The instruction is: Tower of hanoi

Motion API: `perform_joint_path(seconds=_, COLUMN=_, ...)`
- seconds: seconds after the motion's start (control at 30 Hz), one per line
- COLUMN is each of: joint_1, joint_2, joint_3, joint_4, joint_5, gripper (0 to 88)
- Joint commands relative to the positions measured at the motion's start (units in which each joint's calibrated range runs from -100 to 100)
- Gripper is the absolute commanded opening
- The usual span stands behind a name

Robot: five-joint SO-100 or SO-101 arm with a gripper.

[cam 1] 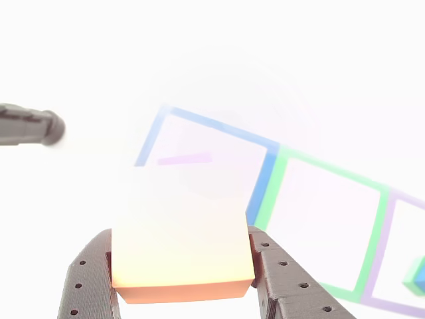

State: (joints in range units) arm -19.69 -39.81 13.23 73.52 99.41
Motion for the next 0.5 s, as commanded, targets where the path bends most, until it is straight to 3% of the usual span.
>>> perform_joint_path(seconds=0.0, joint_1=-2.27, joint_2=-1.17, joint_3=1.59, joint_4=-3.64, joint_5=0.59, gripper=11.0)
perform_joint_path(seconds=0.17, joint_1=-2.27, joint_2=-1.17, joint_3=14.68, joint_4=-17.32, joint_5=0.59, gripper=11.3)
perform_joint_path(seconds=0.47, joint_1=-1.21, joint_2=4.32, joint_3=41.95, joint_4=-54.89, joint_5=0.59, gripper=11.4)
